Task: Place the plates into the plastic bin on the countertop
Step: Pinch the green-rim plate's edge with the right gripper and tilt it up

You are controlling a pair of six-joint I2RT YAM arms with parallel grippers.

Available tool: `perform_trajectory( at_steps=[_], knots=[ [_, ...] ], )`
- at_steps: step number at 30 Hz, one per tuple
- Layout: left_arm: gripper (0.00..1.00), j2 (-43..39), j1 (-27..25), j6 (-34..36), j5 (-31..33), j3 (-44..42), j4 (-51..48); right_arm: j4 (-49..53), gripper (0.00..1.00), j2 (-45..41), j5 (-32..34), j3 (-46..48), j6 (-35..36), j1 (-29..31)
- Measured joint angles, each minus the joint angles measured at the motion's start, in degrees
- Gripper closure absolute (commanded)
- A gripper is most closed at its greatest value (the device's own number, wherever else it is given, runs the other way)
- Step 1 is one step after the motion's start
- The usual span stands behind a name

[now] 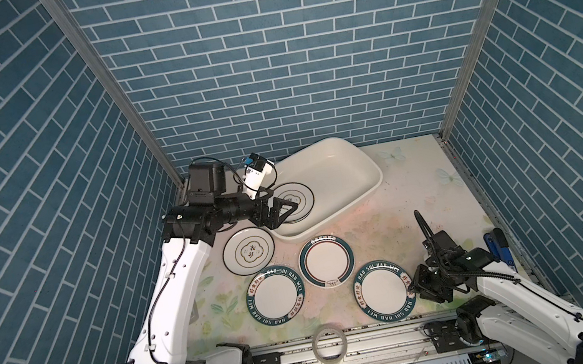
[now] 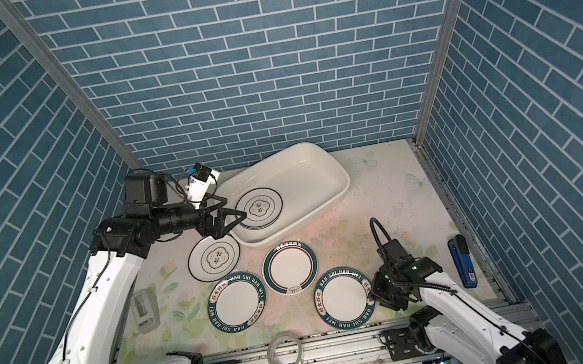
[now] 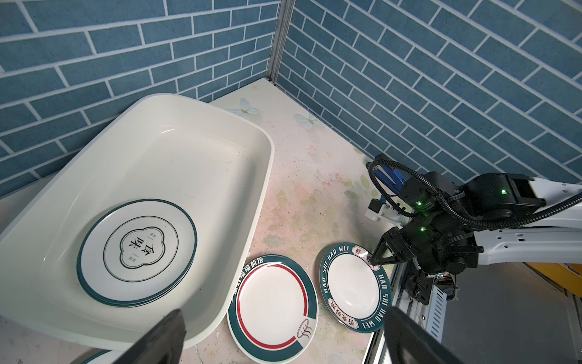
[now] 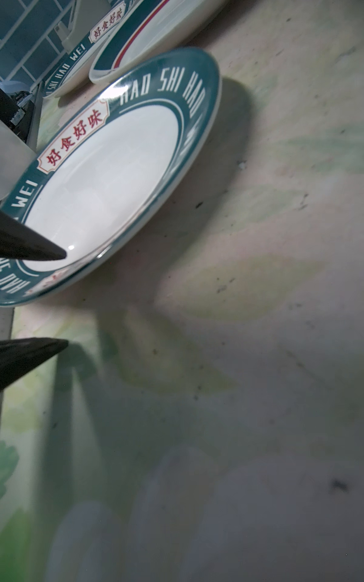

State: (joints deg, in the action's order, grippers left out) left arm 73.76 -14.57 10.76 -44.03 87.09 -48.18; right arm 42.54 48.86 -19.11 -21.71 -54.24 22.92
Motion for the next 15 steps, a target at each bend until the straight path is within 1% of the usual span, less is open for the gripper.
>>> perform_trajectory(
  at_steps=[6,10,12,15],
  knots=[
    [0.01,0.00,-0.09,0.00,0.00,-0.02,0.50,-1.70,0.65,4.09,0.61,-1.25,0.63,0.00],
    [0.00,0.00,-0.11,0.00,-0.07,-0.44,0.70,-2.64,0.68,5.09,1.25,-2.05,0.76,0.00],
    [0.00,0.02,-0.11,0.00,-0.20,-0.70,0.90,-2.91,0.72,5.38,1.70,-2.08,1.09,0.00],
    [0.00,0.02,-0.15,-0.02,-0.26,-0.76,0.98,-3.15,0.73,5.60,2.34,-2.08,1.38,-0.02]
  ],
)
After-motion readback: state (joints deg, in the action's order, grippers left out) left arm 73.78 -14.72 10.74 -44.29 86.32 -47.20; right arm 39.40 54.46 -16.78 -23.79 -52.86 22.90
